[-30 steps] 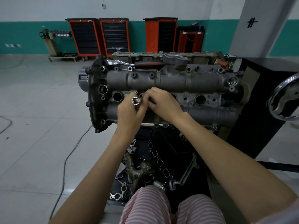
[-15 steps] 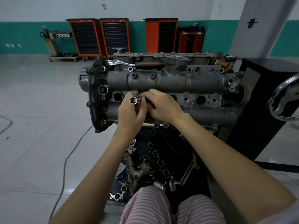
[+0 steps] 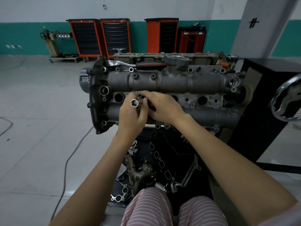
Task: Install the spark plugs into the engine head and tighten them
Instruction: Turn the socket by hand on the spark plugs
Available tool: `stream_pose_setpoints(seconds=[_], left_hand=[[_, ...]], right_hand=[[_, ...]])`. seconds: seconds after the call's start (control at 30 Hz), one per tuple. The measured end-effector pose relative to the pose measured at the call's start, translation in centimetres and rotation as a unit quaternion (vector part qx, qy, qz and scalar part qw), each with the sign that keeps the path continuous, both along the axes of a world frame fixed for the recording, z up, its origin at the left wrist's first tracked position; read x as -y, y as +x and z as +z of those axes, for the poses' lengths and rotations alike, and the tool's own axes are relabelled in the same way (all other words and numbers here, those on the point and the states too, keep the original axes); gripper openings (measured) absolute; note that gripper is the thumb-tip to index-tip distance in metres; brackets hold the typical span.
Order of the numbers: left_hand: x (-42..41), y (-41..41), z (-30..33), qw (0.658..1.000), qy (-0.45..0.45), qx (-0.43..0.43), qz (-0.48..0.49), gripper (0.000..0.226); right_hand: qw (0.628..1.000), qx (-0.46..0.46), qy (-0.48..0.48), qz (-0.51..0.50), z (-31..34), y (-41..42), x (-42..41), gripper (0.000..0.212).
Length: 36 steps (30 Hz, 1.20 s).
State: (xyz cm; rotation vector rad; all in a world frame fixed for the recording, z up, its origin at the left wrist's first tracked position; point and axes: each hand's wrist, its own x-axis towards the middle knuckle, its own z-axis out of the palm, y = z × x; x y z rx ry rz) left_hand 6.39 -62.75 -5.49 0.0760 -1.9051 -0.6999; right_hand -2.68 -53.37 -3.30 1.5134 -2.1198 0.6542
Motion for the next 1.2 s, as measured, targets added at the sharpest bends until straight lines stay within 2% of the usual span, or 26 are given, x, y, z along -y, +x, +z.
stream_pose_setpoints(seconds=[0.1,0.3,0.4,0.53,0.67,0.77,0.97,1.1,1.2], left_hand=[[-0.06,-0.1,-0.04,1.0,-0.004,0.002,0.002,0.02],[-0.26,-0.35,0.6,0.999,0.045,-0.005,0.01,0.044],[-0.41,-0.4,0.84,0.998,0.054,-0.007,0.016,0.043],[-0.02,-0.2,0.15,1.0,0.005,0.002,0.01,0.037],[0.01,-0.09,0.08,1.0,0.009,0.014,-0.007,0.02],[0.01,-0.03,-0.06,1.0,-0.014,0.019,-0.007,0.021],[-0.27,-0.06,0.49,1.0,0.004,0.017,0.02,0.041],[-0.43,-0.37,0.94,0.998,0.017,0.021,0.054,0.042],[-0.23,-0.12,0.43,0.999,-0.006,0.028,0.037,0.036]], right_hand=[[1.0,0.017,-0.017,0.007,0.05,0.0,-0.11,0.032],[0.997,0.066,-0.047,0.008,0.42,0.06,-0.05,0.016],[0.997,0.066,-0.039,0.004,0.5,0.16,-0.05,0.014],[0.998,0.053,-0.017,-0.011,0.46,0.02,0.06,0.013],[1.0,0.021,-0.007,-0.001,0.37,0.09,0.05,0.022],[1.0,0.0,0.006,-0.002,0.26,0.03,-0.04,0.034],[0.998,0.049,-0.035,-0.001,0.31,0.04,-0.02,0.024],[0.998,0.049,-0.043,-0.02,0.42,0.02,0.07,0.016],[0.999,0.039,-0.027,-0.025,0.42,0.1,0.13,0.012]])
